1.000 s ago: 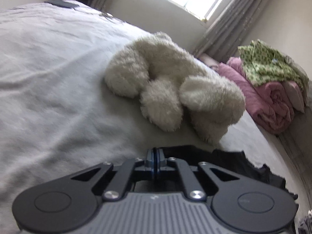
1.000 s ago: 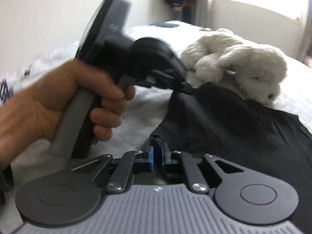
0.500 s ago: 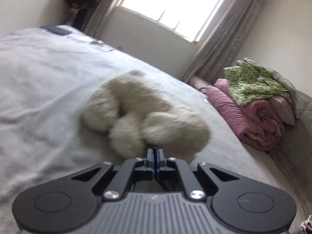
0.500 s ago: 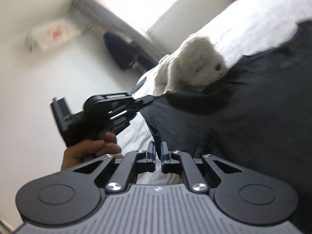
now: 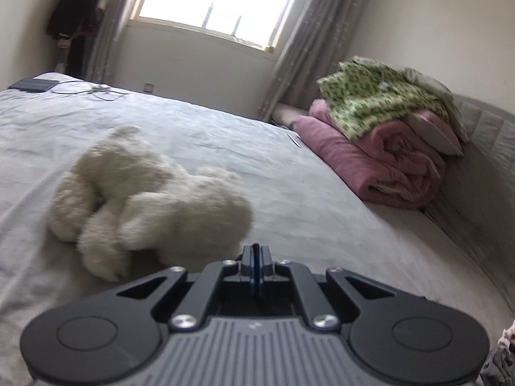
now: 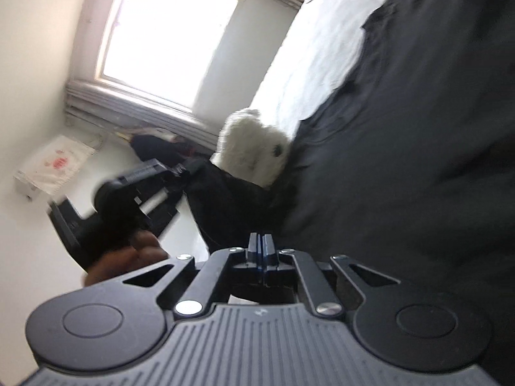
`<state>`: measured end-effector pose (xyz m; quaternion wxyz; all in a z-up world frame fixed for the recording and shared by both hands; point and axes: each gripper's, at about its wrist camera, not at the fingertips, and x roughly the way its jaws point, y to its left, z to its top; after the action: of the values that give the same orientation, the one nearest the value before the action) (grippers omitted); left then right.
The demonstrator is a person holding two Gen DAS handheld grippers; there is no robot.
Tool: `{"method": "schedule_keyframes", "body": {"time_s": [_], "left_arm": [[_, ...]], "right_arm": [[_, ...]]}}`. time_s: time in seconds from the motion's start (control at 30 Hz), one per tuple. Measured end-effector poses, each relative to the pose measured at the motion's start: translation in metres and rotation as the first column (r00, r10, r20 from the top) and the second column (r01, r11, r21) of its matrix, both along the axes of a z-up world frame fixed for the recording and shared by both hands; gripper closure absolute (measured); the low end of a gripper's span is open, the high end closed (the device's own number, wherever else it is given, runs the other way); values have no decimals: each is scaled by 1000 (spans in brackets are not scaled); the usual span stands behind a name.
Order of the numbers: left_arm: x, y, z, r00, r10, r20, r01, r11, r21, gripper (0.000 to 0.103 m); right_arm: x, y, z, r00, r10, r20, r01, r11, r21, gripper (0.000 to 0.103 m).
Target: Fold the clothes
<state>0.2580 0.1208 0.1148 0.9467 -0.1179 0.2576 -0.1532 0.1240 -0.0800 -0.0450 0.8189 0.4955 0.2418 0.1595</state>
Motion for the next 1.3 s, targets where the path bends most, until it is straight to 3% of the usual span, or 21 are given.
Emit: {"method": "schedule_keyframes", "body": {"time_s": [0.13,0.17,0.2,0.23,0.3,0.37,0.4,0.43,0.63,0.87,1.0,1.13,1.3], "left_arm": [[-1,-8,-1,1000,-18,-13,18,1000,11,101],[-1,-9,-1,1000,-19,-17,20,1000,17,101],[0,-11,0,1000,-21,-21,21,999,25,101],[0,-11,1,999,-23,-23,24,999,33,101],[-1,-13,4,999,-33,-21,33,999,40,101],[-1,-16,6,999,-45,-17,46,998,46,101],[-1,-18,7,999,-52,-16,52,997,50,101],[-2,-22,8,998,-62,-15,63,996,58,101],[2,-56,4,990,-140,-9,140,982,124,101],[19,-114,-28,978,-192,-75,205,948,243,101],[24,-134,-48,974,-203,-103,225,927,302,101],[28,-142,-53,973,-208,-105,230,921,314,101],[28,-164,-55,962,-255,-93,271,887,374,100]], "right_arm": [[4,9,20,993,101,67,-87,980,-177,87],[7,11,22,989,122,80,-104,975,-196,80],[10,14,25,985,143,92,-121,969,-214,44],[14,17,27,981,164,103,-137,963,-233,24],[20,22,31,970,207,125,-167,948,-271,24],[31,29,31,969,224,100,-182,932,-314,38],[34,31,28,971,228,75,-193,926,-326,74],[38,33,25,971,233,49,-203,919,-337,93],[28,7,15,989,146,15,-136,949,-284,94],[12,-28,5,999,33,-18,-36,977,-208,94],[9,-44,-2,999,8,-50,-19,975,-223,94],[-1,-56,-2,999,-12,-43,2,975,-222,94],[-4,-57,0,998,-36,-43,23,966,-258,94]]}}
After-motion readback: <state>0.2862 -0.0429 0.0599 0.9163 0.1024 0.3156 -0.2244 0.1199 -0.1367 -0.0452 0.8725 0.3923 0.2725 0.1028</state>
